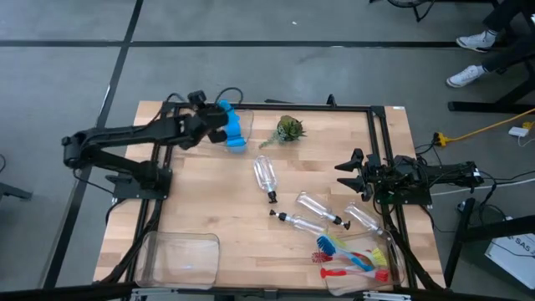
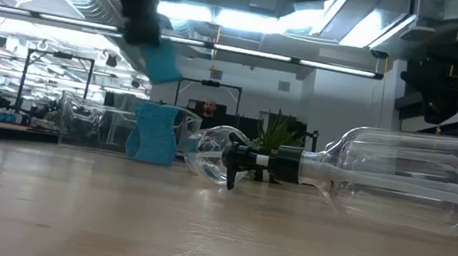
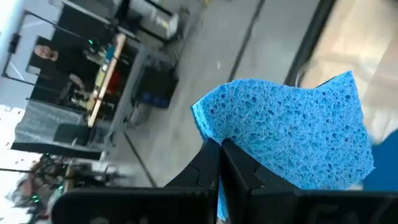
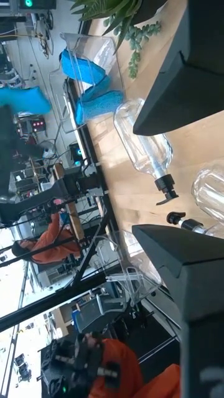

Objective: Pick & Place Kitchen Sink Supplies
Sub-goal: Put the blue sponge into the top transparent bin, then move the bottom left transparent bin to the middle left of the table

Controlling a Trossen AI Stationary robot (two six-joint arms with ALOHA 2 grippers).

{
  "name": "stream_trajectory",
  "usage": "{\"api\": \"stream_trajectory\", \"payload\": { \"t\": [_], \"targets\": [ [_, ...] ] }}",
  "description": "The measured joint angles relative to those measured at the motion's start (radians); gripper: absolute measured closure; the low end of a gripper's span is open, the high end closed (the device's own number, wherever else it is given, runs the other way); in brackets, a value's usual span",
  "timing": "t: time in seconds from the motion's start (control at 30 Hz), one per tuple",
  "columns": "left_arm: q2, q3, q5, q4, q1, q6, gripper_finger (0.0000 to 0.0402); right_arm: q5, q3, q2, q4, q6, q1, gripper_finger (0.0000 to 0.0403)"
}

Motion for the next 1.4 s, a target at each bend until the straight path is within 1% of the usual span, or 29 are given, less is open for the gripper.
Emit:
{"api": "stream_trajectory", "payload": {
  "t": [0.1,0.23,0.4,0.6,0.73,0.83,1.0,1.17,1.27,1.4],
  "targets": [
    [0.088,0.000,0.022,0.000,0.057,0.045,0.0398,0.000,0.000,0.000,0.000,0.000,0.000,0.0158],
    [0.191,0.000,0.047,0.024,0.098,0.061,0.0398,0.000,0.000,0.000,0.000,0.000,0.000,0.0158],
    [0.276,0.000,0.103,0.134,0.109,0.091,0.0398,0.000,0.000,0.000,0.000,0.000,0.000,0.0158],
    [0.336,0.000,0.113,0.144,0.101,0.165,0.0398,0.000,0.000,0.000,0.000,0.000,0.000,0.0158],
    [0.337,0.000,0.107,0.142,0.093,0.165,0.0397,0.000,0.000,0.000,0.000,0.000,0.000,0.0158],
    [0.326,-0.001,0.104,0.113,0.092,0.161,0.0386,0.000,0.000,0.000,0.000,0.000,0.000,0.0158],
    [0.320,0.000,0.105,0.073,0.085,0.088,0.0341,0.000,0.000,0.000,0.000,0.000,0.000,0.0158],
    [0.280,0.000,0.110,0.022,0.074,0.003,0.0292,0.000,0.000,0.000,0.000,0.000,0.000,0.0158],
    [0.224,0.000,0.149,0.012,0.064,-0.033,0.0271,0.000,0.000,0.000,0.000,0.000,0.000,0.0158],
    [0.116,0.000,0.266,0.013,0.055,-0.073,0.0258,0.000,0.000,0.000,0.000,0.000,0.000,0.0158]
  ]
}}
